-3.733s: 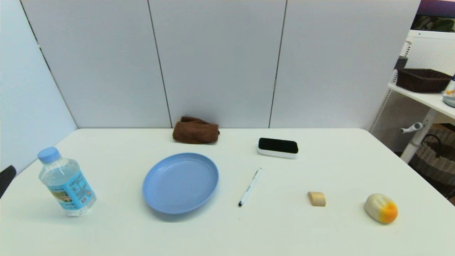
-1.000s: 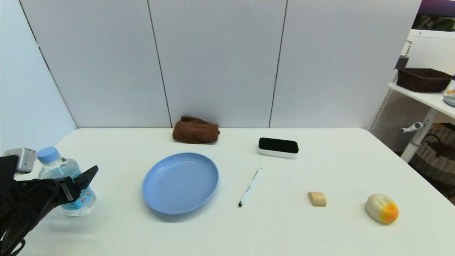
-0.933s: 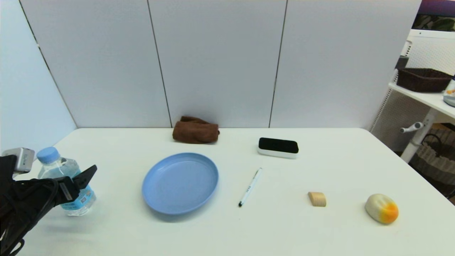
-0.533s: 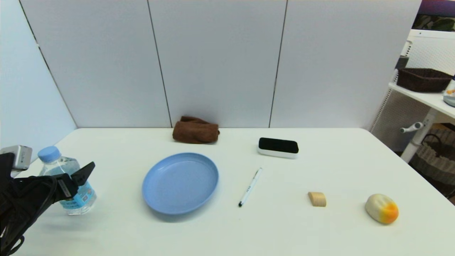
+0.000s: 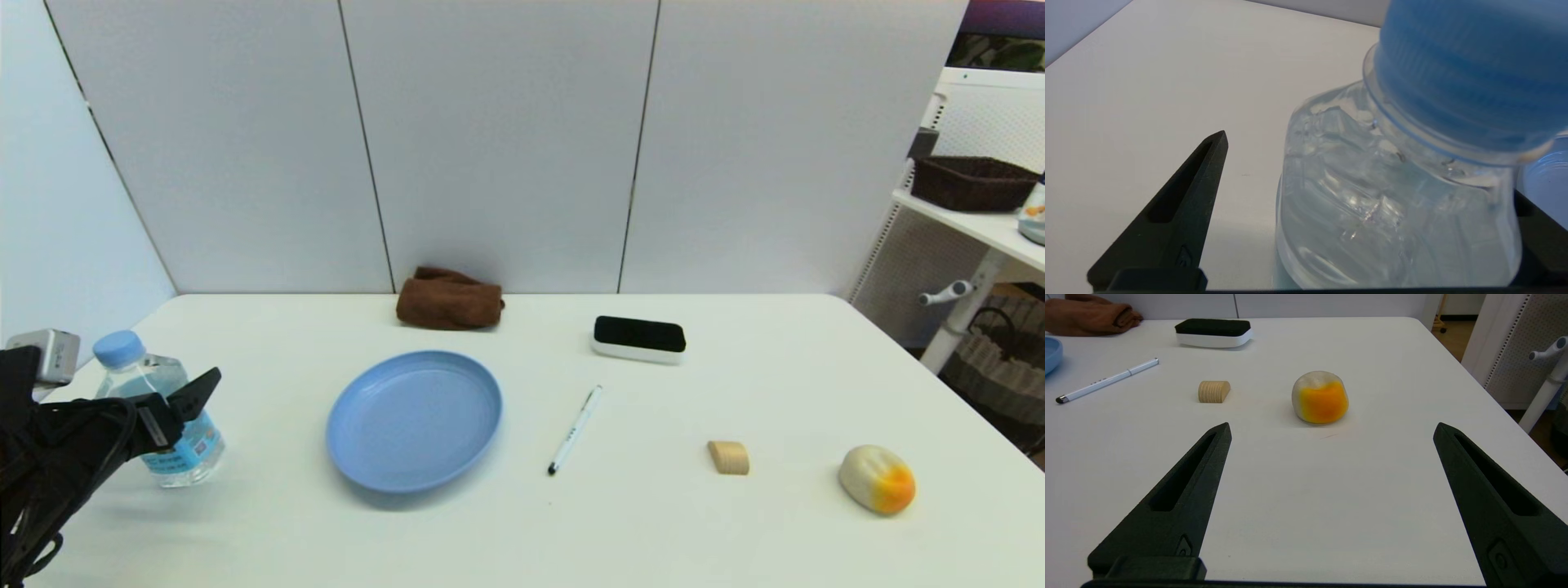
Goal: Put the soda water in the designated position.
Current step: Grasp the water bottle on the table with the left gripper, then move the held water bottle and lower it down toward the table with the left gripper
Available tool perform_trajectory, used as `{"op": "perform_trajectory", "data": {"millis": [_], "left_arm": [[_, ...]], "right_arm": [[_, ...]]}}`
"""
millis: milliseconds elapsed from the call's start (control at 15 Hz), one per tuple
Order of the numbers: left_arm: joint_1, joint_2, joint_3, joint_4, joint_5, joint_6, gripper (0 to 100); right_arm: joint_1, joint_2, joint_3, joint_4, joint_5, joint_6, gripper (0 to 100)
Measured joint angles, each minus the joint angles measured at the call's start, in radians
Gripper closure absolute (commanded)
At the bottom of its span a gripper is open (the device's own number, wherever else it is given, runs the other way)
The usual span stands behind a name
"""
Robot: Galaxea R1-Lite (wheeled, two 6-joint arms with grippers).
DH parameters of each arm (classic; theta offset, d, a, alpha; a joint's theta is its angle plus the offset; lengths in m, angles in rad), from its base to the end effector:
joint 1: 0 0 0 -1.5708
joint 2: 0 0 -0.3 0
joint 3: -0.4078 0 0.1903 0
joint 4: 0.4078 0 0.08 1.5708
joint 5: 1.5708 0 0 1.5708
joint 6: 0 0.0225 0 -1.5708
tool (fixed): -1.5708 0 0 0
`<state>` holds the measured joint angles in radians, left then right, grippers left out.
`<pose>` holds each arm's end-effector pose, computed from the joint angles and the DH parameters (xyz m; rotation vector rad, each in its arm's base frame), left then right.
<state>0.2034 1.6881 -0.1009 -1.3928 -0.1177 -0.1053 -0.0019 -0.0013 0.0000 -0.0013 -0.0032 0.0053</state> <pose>0.2044 0.0395 0.1023 -0.1360 0.1873 0.0955 -0.0229 0.0000 0.0756 0.0053 -0.0026 -0.0051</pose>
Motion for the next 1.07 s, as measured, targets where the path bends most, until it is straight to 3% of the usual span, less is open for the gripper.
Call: {"op": "perform_trajectory", "data": {"millis": [67,133,1067], "left_arm": [[0.0,0.0,0.001,0.0,0.0,-0.001,0],[0.001,0.0,0.002,0.0,0.0,0.0,100],[0.0,-0.01,-0.023,0.008,-0.006,0.018,100]], "right_arm": [[0.0,0.0,0.0,0.0,0.0,0.0,0],[0.0,0.0,0.0,0.0,0.0,0.0,0],[0.0,0.0,0.0,0.0,0.0,0.0,0]]}}
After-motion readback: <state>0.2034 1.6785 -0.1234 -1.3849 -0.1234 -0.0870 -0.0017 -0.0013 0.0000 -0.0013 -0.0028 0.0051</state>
